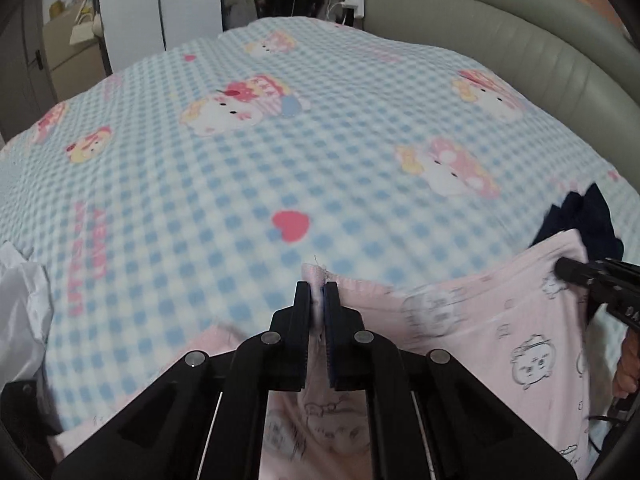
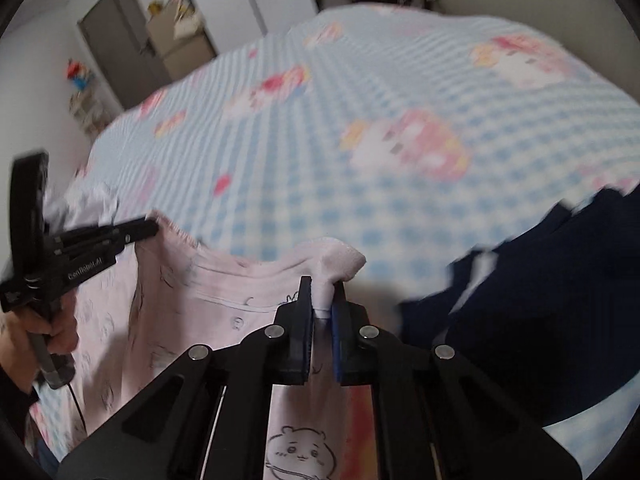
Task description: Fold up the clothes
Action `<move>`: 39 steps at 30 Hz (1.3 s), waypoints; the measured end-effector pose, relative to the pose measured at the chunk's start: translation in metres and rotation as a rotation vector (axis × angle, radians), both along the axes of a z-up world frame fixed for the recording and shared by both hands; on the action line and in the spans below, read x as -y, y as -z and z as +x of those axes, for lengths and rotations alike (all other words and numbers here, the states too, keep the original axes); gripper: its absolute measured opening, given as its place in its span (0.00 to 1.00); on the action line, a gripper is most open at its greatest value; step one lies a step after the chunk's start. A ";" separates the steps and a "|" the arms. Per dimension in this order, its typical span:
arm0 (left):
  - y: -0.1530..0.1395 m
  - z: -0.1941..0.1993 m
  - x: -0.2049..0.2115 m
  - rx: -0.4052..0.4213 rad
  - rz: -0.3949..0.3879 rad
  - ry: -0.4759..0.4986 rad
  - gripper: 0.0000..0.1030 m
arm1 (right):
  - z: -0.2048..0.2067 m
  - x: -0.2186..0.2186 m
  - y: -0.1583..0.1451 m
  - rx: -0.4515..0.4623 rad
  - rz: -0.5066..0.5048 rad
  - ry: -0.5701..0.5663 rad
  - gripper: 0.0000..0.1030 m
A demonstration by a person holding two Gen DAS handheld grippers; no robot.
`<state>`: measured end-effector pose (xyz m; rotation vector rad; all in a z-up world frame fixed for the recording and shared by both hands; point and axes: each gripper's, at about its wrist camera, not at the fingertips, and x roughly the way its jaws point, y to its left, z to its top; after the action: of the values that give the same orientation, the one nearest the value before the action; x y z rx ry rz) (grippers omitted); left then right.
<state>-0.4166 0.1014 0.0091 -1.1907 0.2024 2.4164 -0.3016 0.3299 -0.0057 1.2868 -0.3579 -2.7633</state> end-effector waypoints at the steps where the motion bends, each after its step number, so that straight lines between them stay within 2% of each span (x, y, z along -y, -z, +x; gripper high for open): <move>1: 0.007 -0.008 -0.004 0.012 0.005 -0.003 0.06 | 0.000 -0.006 -0.003 -0.001 0.009 0.011 0.06; 3: 0.022 -0.023 -0.012 0.038 0.012 -0.009 0.07 | -0.001 -0.018 -0.004 0.006 0.024 0.031 0.06; 5: 0.045 -0.033 -0.027 0.077 -0.009 -0.015 0.07 | -0.004 -0.026 0.007 0.038 0.042 0.046 0.06; 8: 0.082 -0.044 -0.047 0.152 -0.099 -0.019 0.11 | -0.017 -0.025 0.041 0.126 0.086 0.050 0.06; 11: 0.065 -0.042 -0.046 0.157 -0.086 -0.032 0.13 | -0.029 -0.022 0.069 0.218 0.109 0.050 0.09; 13: 0.030 -0.024 -0.034 0.101 -0.031 -0.025 0.18 | -0.024 -0.022 0.054 0.187 0.082 0.056 0.15; 14: 0.014 -0.013 -0.028 0.075 -0.006 -0.020 0.21 | -0.019 -0.023 0.043 0.161 0.063 0.060 0.24; 15: 0.001 0.001 -0.022 0.059 0.006 -0.008 0.25 | -0.015 -0.024 0.032 0.135 0.044 0.064 0.27; 17: -0.018 0.030 -0.011 0.043 0.029 0.002 0.27 | 0.001 -0.018 0.008 0.086 0.029 0.037 0.27; 19: -0.024 0.064 0.002 0.065 0.040 0.000 0.28 | 0.021 -0.007 -0.014 0.047 0.017 -0.004 0.27; 23: -0.013 0.143 0.034 0.099 0.074 -0.041 0.28 | 0.077 0.038 -0.022 0.074 -0.039 -0.129 0.29; 25: -0.001 0.182 0.049 0.124 0.125 -0.058 0.27 | 0.104 0.061 -0.014 0.090 -0.067 -0.192 0.29; 27: 0.016 0.206 0.058 0.167 0.164 -0.065 0.27 | 0.131 0.083 0.001 0.112 -0.099 -0.241 0.31; 29: 0.040 0.226 0.062 0.206 0.099 -0.102 0.28 | 0.152 0.107 0.029 0.169 -0.124 -0.270 0.31; 31: 0.061 0.240 0.074 0.241 0.008 -0.146 0.29 | 0.165 0.120 0.052 0.218 -0.075 -0.264 0.31; 33: 0.053 0.261 0.104 0.233 0.047 -0.200 0.29 | 0.179 0.123 0.065 0.239 -0.019 -0.248 0.27; 36: 0.038 0.288 0.150 0.186 0.086 -0.345 0.27 | 0.205 0.100 0.051 0.194 -0.001 -0.194 0.28; 39: 0.040 0.312 0.183 0.187 0.282 -0.441 0.27 | 0.219 0.083 0.043 0.176 -0.055 -0.104 0.30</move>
<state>-0.1046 -0.0816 -0.0311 -1.4300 -0.4912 2.5548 -0.0822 0.2466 -0.0489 1.4940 -0.3636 -2.5449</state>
